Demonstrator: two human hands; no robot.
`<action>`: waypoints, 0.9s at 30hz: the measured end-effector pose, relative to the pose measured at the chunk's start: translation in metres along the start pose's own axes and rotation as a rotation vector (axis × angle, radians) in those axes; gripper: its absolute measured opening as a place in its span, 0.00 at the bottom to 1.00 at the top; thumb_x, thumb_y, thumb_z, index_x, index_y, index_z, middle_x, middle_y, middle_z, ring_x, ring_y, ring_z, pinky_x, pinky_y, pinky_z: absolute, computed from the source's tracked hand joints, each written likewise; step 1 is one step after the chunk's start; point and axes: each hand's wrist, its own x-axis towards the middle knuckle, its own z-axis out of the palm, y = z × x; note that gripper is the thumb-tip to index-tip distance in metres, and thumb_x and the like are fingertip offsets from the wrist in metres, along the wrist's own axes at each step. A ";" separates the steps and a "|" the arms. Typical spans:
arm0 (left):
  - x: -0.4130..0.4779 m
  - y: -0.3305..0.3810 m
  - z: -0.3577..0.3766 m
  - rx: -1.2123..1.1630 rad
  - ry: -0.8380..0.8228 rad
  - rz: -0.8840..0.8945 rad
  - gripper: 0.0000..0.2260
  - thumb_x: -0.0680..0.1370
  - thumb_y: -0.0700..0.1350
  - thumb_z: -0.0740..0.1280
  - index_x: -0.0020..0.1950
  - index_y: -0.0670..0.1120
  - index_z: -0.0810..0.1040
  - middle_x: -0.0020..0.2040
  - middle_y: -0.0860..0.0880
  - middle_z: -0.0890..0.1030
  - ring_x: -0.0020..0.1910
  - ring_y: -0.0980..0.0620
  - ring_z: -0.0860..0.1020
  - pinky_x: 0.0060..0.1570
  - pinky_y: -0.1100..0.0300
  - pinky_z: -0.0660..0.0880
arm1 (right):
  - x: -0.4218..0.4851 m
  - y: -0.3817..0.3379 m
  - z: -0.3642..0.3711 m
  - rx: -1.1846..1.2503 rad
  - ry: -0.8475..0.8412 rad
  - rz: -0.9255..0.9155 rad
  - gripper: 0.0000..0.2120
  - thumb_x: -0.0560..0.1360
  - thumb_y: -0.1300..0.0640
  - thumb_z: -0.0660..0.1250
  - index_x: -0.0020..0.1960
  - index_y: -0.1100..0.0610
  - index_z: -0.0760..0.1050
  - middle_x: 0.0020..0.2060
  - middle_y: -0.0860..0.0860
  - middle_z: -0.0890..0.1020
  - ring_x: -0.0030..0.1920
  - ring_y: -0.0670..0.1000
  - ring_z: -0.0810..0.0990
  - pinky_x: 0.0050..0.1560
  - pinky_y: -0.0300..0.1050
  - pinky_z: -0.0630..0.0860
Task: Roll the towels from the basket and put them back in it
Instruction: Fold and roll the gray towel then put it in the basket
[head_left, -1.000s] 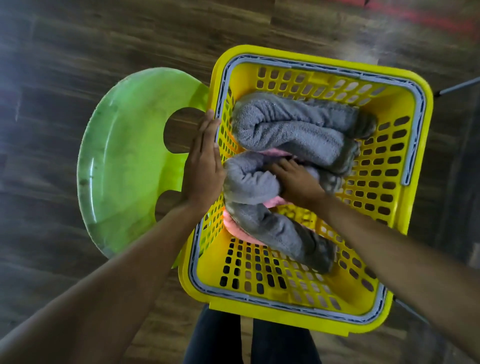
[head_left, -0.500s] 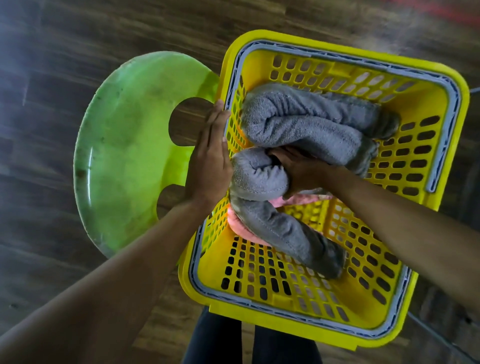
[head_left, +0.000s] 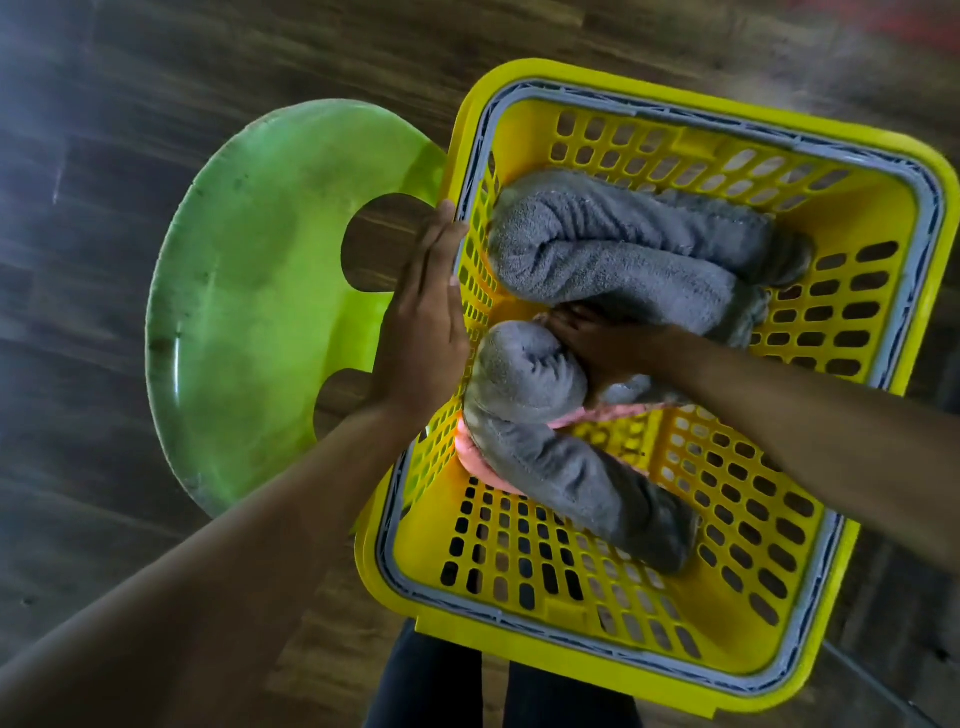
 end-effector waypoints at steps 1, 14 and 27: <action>0.000 0.000 0.000 -0.002 0.000 0.000 0.19 0.83 0.35 0.52 0.74 0.37 0.65 0.76 0.41 0.63 0.76 0.47 0.62 0.67 0.48 0.70 | 0.001 0.001 -0.002 -0.007 0.024 -0.014 0.64 0.53 0.36 0.80 0.75 0.67 0.56 0.71 0.62 0.65 0.72 0.63 0.63 0.74 0.56 0.58; -0.001 -0.001 -0.002 0.010 -0.013 -0.010 0.20 0.82 0.36 0.52 0.74 0.38 0.65 0.77 0.43 0.62 0.76 0.47 0.61 0.68 0.54 0.69 | -0.046 -0.055 -0.007 0.205 0.332 0.143 0.52 0.58 0.25 0.62 0.69 0.61 0.64 0.58 0.60 0.79 0.57 0.62 0.79 0.61 0.55 0.74; 0.001 0.000 0.000 0.028 -0.003 -0.010 0.19 0.82 0.37 0.52 0.73 0.39 0.66 0.77 0.43 0.63 0.76 0.47 0.62 0.67 0.52 0.71 | -0.060 -0.054 -0.006 0.157 0.035 0.243 0.51 0.58 0.26 0.70 0.68 0.58 0.61 0.66 0.56 0.73 0.68 0.58 0.69 0.72 0.54 0.58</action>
